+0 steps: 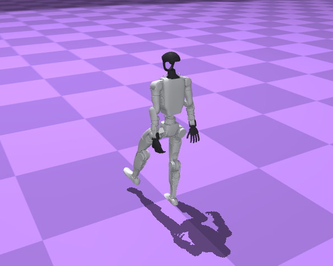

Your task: In place motions

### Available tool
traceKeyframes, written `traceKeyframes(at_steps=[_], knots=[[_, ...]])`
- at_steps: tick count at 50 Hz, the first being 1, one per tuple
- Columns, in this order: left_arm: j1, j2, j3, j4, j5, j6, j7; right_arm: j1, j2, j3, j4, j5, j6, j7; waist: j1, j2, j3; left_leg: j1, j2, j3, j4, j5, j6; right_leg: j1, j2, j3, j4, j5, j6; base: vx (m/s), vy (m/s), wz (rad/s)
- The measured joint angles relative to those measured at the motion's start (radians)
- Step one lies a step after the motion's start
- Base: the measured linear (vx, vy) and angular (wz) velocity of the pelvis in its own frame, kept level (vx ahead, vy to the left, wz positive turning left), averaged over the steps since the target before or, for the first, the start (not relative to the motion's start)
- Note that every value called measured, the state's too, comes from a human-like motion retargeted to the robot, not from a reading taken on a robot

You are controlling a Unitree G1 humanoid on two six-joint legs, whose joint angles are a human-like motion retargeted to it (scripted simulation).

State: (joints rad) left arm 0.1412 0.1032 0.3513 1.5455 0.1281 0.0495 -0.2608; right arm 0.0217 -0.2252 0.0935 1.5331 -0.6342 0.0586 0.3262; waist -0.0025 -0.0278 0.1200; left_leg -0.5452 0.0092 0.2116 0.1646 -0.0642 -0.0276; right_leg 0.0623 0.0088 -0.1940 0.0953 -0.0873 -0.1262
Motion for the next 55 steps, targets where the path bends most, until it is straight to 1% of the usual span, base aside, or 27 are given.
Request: traceKeyframes(at_steps=[2, 5, 10, 13, 17, 20, 23, 25, 30, 32, 33, 35, 38, 41, 45, 48, 51, 55], knots=[[0.014, -0.010, 0.011, 0.025, -0.001, 0.001, -0.004, -0.001, 0.001, 0.005, -0.008, -0.007, -0.002, -0.004, 0.028, -0.012, 0.009, -0.075, 0.016, -0.011, -0.037, 0.002, -0.011, 0.008, -0.014, 0.018, 0.006, 0.001, -0.002, 0.03, 0.06, -0.54], [0.025, -0.018, 0.028, 0.054, -0.007, 0.001, -0.008, -0.006, 0.007, 0.014, -0.023, -0.005, -0.007, 0.000, 0.047, -0.023, 0.017, -0.141, 0.043, 0.000, -0.061, 0.008, -0.022, 0.012, -0.026, 0.041, 0.016, 0.001, -0.007, 0.02, 0.04, -0.39], [0.032, -0.014, 0.034, 0.079, -0.005, 0.006, -0.007, -0.003, 0.023, 0.018, -0.055, 0.005, -0.022, 0.023, 0.054, -0.027, 0.014, -0.166, 0.065, 0.030, -0.067, 0.013, -0.026, 0.015, -0.032, 0.059, 0.028, -0.006, -0.015, 0.05, 0.02, -0.12], [0.025, -0.004, 0.034, 0.073, -0.007, 0.010, -0.003, 0.000, 0.032, 0.021, -0.066, 0.005, -0.029, 0.028, 0.045, -0.021, 0.006, -0.129, 0.058, 0.014, -0.070, 0.015, -0.028, 0.017, -0.023, 0.061, 0.027, -0.010, -0.022, 0.02, 0.00, 0.07], [0.008, 0.014, 0.033, 0.045, -0.018, 0.014, 0.008, 0.008, 0.040, 0.021, -0.067, -0.005, -0.031, 0.032, 0.017, -0.004, -0.022, -0.037, 0.041, 0.007, -0.068, 0.021, -0.030, 0.016, -0.006, 0.041, 0.015, -0.016, -0.021, 0.05, -0.01, 0.37], [-0.011, 0.026, 0.028, 0.017, -0.026, 0.015, 0.017, 0.016, 0.041, 0.012, -0.057, -0.011, -0.030, 0.031, -0.004, 0.009, -0.058, 0.042, 0.024, -0.007, -0.052, 0.031, -0.024, 0.002, 0.001, 0.019, 0.005, -0.020, -0.011, 0.05, -0.01, 0.43], [-0.033, 0.038, 0.017, -0.010, -0.030, 0.012, 0.029, 0.025, 0.040, 0.001, -0.041, -0.009, -0.025, 0.024, -0.026, 0.020, -0.096, 0.131, 0.002, -0.059, -0.017, 0.049, -0.016, -0.016, 0.005, -0.011, -0.006, -0.021, 0.002, 0.04, -0.03, 0.43], [-0.048, 0.045, 0.005, -0.029, -0.030, 0.010, 0.036, 0.029, 0.038, -0.009, -0.026, -0.006, -0.020, 0.021, -0.043, 0.025, -0.124, 0.187, -0.010, -0.078, 0.027, 0.056, -0.004, -0.033, 0.002, -0.031, -0.013, -0.020, 0.011, 0.01, -0.03, 0.50], [-0.097, 0.056, -0.033, -0.054, -0.033, 0.006, 0.046, 0.030, 0.031, -0.031, 0.007, 0.002, -0.001, 0.009, -0.094, 0.026, -0.170, 0.338, -0.026, -0.033, 0.154, 0.058, 0.037, -0.070, -0.017, -0.078, -0.023, -0.021, 0.027, -0.02, -0.04, 0.54], [-0.110, 0.056, -0.042, -0.064, -0.031, 0.005, 0.046, 0.030, 0.029, -0.034, 0.016, 0.009, 0.003, 0.002, -0.108, 0.035, -0.181, 0.405, -0.029, -0.005, 0.126, -0.039, 0.036, -0.077, -0.011, -0.090, -0.026, -0.022, 0.030, -0.01, -0.03, 0.32], [-0.112, 0.056, -0.046, -0.070, -0.030, 0.003, 0.046, 0.031, 0.028, -0.034, 0.019, 0.012, 0.005, -0.001, -0.112, 0.046, -0.185, 0.436, -0.026, 0.012, 0.083, -0.054, 0.027, -0.080, 0.000, -0.093, -0.027, -0.023, 0.031, -0.01, -0.04, 0.18], [-0.115, 0.052, -0.053, -0.085, -0.029, 0.000, 0.047, 0.032, 0.027, -0.038, 0.023, 0.014, 0.007, -0.003, -0.123, 0.066, -0.190, 0.471, -0.024, 0.014, -0.009, -0.042, 0.038, -0.078, 0.017, -0.105, -0.032, -0.027, 0.035, 0.00, -0.02, 0.22], [-0.126, 0.044, -0.069, -0.094, -0.030, -0.004, 0.046, 0.031, 0.028, -0.046, 0.018, 0.017, 0.008, -0.002, -0.157, 0.079, -0.191, 0.472, -0.025, -0.024, -0.052, -0.023, 0.030, -0.077, 0.014, -0.142, -0.041, -0.029, 0.046, -0.08, -0.02, 0.56], [-0.147, 0.038, -0.087, -0.098, -0.026, -0.006, 0.043, 0.026, 0.029, -0.051, 0.006, 0.036, 0.001, 0.000, -0.155, 0.074, -0.171, 0.461, -0.041, -0.041, -0.051, -0.015, 0.039, -0.075, 0.001, -0.161, -0.047, -0.028, 0.055, -0.15, 0.01, 0.31], [-0.134, 0.032, -0.102, -0.113, -0.013, -0.014, 0.040, 0.021, 0.028, -0.035, -0.002, 0.035, -0.002, 0.017, -0.112, 0.061, -0.160, 0.450, -0.052, -0.022, -0.016, -0.034, 0.048, -0.069, -0.018, -0.158, -0.051, -0.026, 0.064, -0.01, 0.00, -0.13], [-0.100, 0.023, -0.075, -0.097, -0.004, -0.018, 0.040, 0.014, 0.036, -0.018, -0.011, 0.002, 0.006, 0.017, -0.101, 0.061, -0.163, 0.462, -0.055, -0.006, -0.015, -0.051, 0.062, -0.066, -0.020, -0.147, -0.046, -0.027, 0.066, 0.05, -0.03, -0.26], [-0.065, 0.016, -0.041, -0.049, -0.008, -0.017, 0.033, 0.014, 0.047, -0.005, -0.031, -0.010, -0.004, 0.018, -0.100, 0.066, -0.172, 0.477, -0.055, 0.001, -0.021, -0.064, 0.071, -0.063, -0.019, -0.140, -0.038, -0.032, 0.070, 0.09, -0.07, -0.14], [-0.029, 0.024, -0.005, 0.041, -0.011, -0.006, 0.023, 0.025, 0.062, -0.002, -0.065, -0.013, -0.026, 0.038, -0.134, 0.065, -0.181, 0.483, -0.067, -0.036, -0.015, -0.073, 0.082, -0.062, -0.017, -0.176, -0.024, -0.040, 0.061, 0.10, -0.11, 0.40]])
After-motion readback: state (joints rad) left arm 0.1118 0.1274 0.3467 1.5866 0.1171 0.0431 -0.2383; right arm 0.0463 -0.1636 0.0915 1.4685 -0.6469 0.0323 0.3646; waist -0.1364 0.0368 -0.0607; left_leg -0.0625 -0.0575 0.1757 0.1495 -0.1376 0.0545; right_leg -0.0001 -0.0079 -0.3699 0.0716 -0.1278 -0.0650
